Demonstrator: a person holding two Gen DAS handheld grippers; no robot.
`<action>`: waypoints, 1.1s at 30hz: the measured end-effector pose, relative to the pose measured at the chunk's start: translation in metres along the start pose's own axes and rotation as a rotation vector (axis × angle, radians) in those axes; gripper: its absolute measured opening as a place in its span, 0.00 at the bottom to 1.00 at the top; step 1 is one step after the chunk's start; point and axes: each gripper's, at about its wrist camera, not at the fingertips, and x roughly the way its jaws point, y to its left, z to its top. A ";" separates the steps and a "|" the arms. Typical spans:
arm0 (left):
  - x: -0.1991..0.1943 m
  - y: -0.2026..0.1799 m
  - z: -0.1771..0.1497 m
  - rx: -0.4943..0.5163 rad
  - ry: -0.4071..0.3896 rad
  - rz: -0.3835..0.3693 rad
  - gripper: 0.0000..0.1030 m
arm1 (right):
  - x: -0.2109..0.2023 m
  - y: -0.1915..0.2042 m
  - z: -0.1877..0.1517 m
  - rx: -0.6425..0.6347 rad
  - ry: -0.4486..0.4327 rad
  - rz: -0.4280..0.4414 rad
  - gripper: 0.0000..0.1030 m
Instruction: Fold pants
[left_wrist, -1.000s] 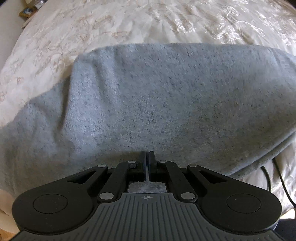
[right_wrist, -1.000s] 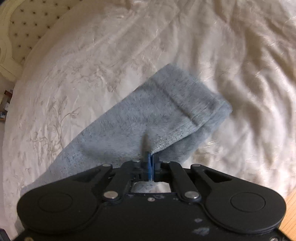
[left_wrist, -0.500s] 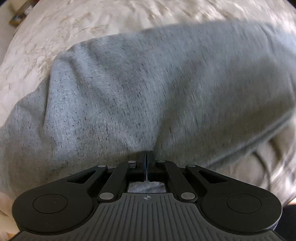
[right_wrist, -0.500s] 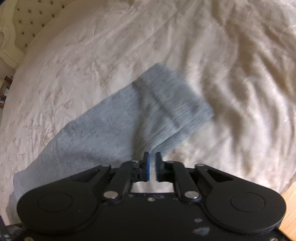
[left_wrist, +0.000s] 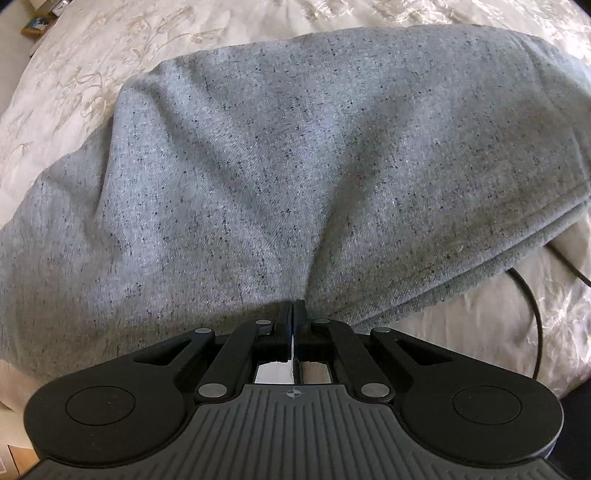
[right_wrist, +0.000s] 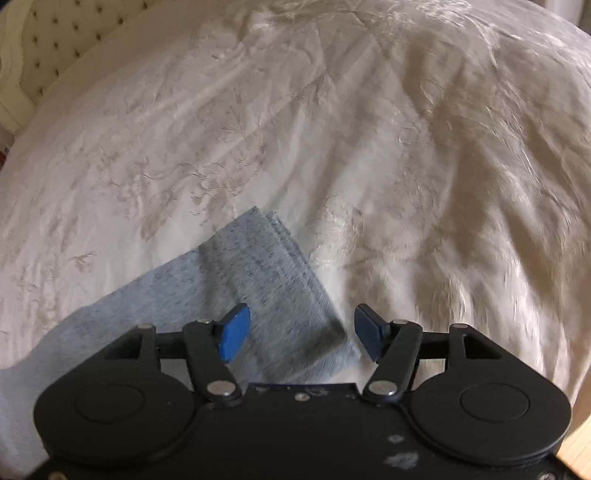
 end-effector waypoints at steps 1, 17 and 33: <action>0.000 0.000 0.000 -0.004 0.004 0.001 0.01 | 0.002 0.003 0.001 -0.034 -0.013 -0.010 0.58; -0.002 -0.003 0.010 0.006 0.028 -0.012 0.01 | 0.002 -0.001 -0.005 -0.231 0.060 -0.009 0.05; -0.050 -0.044 0.065 0.038 -0.098 -0.105 0.02 | 0.051 -0.030 0.022 -0.080 0.215 0.222 0.79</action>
